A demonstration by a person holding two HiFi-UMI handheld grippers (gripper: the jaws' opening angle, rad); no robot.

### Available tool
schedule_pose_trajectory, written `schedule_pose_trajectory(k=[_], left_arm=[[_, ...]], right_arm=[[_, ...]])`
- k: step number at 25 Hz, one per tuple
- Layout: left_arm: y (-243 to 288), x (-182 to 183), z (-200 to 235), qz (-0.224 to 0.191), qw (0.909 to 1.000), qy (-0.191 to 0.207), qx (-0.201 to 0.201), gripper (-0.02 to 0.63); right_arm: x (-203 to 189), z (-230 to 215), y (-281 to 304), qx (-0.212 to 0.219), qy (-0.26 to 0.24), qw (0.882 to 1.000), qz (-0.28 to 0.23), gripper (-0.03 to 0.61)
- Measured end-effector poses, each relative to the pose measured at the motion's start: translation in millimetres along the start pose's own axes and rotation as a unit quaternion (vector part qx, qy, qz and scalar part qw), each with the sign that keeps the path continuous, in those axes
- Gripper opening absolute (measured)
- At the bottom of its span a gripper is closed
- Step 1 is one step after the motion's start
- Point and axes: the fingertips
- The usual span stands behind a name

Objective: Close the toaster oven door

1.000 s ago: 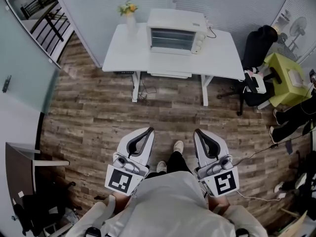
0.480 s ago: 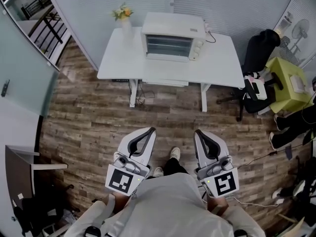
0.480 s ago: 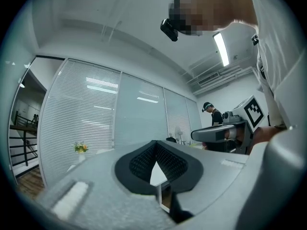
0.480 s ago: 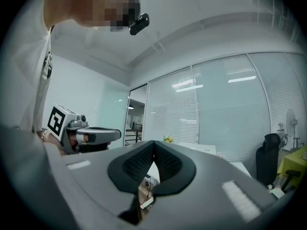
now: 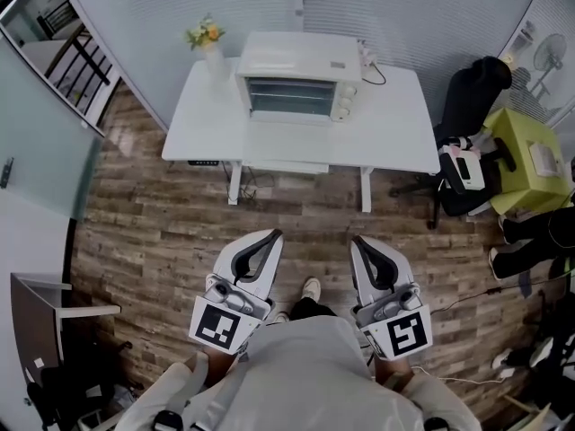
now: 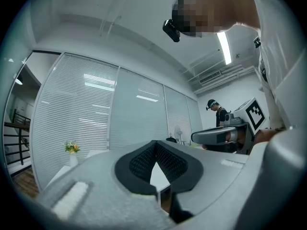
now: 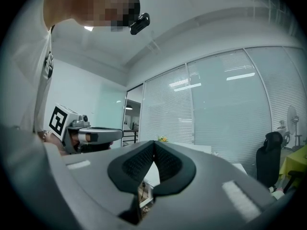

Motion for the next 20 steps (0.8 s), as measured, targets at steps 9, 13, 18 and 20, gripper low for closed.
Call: schedule_pose_trajectory(k=[9,13,18,20], left_arm=[[54.6,6.0,-11.2,0.003,1.0000,-0.006,0.004,0.005],[66.8,3.1,-12.9,0.009,0.9998,-0.013,0.009,0.005],[77.9,1.8,-10.1,0.014,0.9997,-0.012,0.015,0.005],[81.5,1.5,-6.0,0.016,0.9997,-0.011,0.017,0.005]], right_arm=[[-7.1,-55.7,4.4,0.007,-0.002,1.000,0.001,0.005],[-11.9,-69.8,6.2,0.010,0.001,1.000,0.005,0.005],[-17.8,-82.8,12.3,0.014,0.007,1.000,0.009,0.005],[-18.2,-85.6,17.5,0.015,0.006,1.000,0.011,0.005]])
Point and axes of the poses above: the fingertips, and each gripper's own axes: y forward along the fingers, z to its left, x out of its top, and after that the axes turned 15 degrees about z, right-handed
